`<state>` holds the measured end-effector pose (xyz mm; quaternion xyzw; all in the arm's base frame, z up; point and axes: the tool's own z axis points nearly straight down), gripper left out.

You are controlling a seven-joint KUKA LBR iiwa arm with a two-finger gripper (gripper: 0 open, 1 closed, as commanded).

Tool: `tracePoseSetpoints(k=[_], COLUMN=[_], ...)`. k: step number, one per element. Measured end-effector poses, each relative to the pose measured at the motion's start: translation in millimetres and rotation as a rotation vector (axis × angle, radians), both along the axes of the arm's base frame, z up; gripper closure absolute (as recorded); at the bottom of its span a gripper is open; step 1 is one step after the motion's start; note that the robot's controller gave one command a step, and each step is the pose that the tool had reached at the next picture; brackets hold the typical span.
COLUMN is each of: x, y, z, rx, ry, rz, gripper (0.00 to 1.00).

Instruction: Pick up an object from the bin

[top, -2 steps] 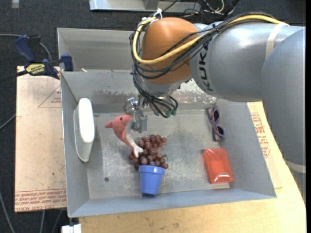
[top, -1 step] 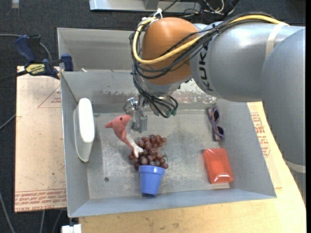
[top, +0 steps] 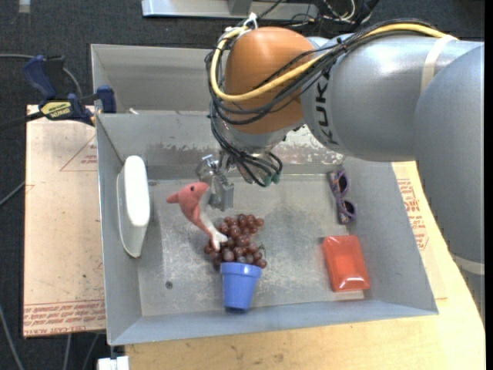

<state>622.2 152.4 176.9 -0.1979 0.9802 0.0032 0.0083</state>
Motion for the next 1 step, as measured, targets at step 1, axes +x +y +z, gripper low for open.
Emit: tracePoseSetpoints(k=[1], x=[-14.4], y=[2.8], z=[37.3], rx=[0.0], ry=[-0.003], rz=[0.029], gripper=[1.0])
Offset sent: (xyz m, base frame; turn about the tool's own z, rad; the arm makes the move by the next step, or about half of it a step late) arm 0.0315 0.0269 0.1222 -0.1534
